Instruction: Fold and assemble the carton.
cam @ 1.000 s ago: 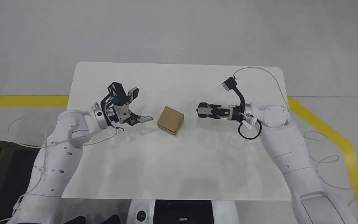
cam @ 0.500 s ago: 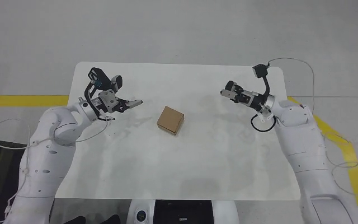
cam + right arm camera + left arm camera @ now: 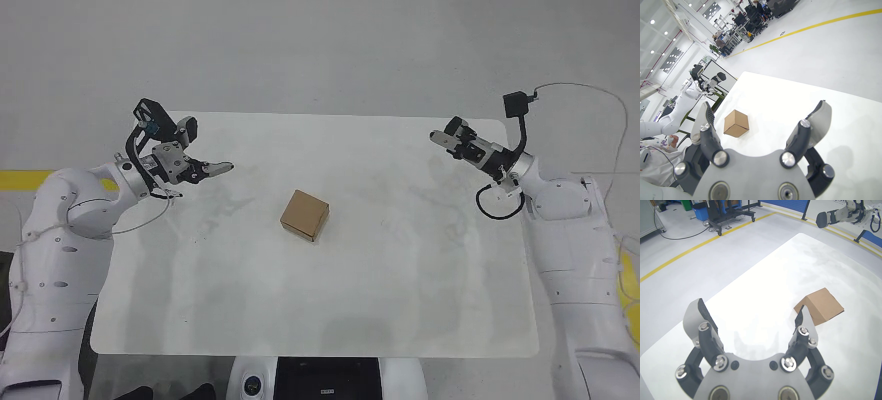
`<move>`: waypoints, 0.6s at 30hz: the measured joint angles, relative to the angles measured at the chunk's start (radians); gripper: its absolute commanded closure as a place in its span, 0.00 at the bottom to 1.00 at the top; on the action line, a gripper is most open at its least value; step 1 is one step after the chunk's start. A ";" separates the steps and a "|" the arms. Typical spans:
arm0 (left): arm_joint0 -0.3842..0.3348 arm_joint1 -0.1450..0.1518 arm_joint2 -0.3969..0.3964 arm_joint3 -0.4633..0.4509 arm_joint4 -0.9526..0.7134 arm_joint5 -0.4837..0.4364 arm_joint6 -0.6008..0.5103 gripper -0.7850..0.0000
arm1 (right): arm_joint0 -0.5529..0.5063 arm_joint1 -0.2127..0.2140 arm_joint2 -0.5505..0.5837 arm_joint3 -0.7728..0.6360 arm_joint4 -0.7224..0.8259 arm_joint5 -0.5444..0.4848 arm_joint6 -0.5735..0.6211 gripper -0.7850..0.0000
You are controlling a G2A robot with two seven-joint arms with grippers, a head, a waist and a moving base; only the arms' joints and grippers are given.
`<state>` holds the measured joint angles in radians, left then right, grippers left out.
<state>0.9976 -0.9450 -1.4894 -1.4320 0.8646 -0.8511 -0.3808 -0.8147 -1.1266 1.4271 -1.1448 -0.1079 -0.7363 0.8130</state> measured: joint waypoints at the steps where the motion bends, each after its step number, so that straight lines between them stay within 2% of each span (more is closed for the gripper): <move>1: -0.003 0.000 -0.001 0.004 -0.001 0.007 0.003 0.00 | 0.001 0.001 -0.002 0.000 0.002 0.001 0.000 0.00; 18: -0.007 0.001 0.001 0.008 0.000 0.017 0.005 0.00 | 0.002 0.001 -0.005 -0.001 0.006 0.003 -0.004 0.00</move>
<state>0.9910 -0.9444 -1.4884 -1.4235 0.8644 -0.8344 -0.3756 -0.8124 -1.1252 1.4222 -1.1457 -0.1023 -0.7331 0.8092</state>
